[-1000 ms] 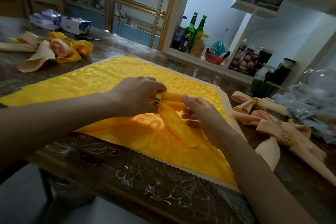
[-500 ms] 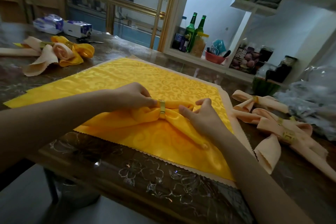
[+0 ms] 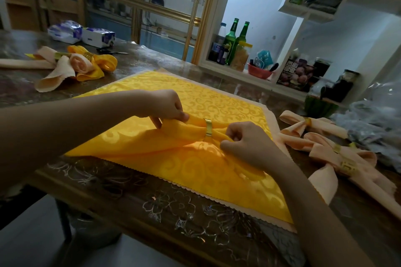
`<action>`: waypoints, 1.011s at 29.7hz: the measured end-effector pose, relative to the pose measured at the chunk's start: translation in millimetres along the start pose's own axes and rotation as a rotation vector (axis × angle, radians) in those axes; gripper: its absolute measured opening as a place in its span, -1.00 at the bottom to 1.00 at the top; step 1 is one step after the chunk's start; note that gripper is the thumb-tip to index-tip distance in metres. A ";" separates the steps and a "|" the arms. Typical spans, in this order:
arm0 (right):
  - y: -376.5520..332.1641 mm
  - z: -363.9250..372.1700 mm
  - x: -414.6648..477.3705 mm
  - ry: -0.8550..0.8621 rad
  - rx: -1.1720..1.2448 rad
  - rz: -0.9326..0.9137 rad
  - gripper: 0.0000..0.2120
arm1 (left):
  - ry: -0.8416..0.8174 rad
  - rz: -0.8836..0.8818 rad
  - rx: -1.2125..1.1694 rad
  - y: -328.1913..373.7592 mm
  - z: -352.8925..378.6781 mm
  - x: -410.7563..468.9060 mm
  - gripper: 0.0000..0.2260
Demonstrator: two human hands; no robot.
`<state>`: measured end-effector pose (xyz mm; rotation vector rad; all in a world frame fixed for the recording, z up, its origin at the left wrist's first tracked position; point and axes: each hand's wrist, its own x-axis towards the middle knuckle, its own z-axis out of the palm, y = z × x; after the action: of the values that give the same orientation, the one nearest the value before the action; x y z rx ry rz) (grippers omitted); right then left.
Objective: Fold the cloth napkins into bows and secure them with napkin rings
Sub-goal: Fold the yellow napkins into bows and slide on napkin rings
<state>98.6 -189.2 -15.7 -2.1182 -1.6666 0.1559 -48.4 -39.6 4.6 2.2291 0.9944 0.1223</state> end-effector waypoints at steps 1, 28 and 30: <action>0.6 -3.4 -0.9 -0.037 0.015 0.005 -0.82 | -0.011 -0.013 -0.007 -0.1 -2.1 -0.2 -0.72; 1.9 2.8 8.0 -0.258 0.227 0.012 -0.66 | -0.013 -0.046 -0.427 -7.6 28.1 -21.5 -0.63; 0.8 4.0 6.9 -0.228 0.203 -0.027 -0.64 | -0.024 -0.035 -0.434 -6.4 29.4 -22.8 -0.68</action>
<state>99.8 -181.7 -18.4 -1.9847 -1.7220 0.5533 -58.4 -68.4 -17.7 1.8131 0.8955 0.2687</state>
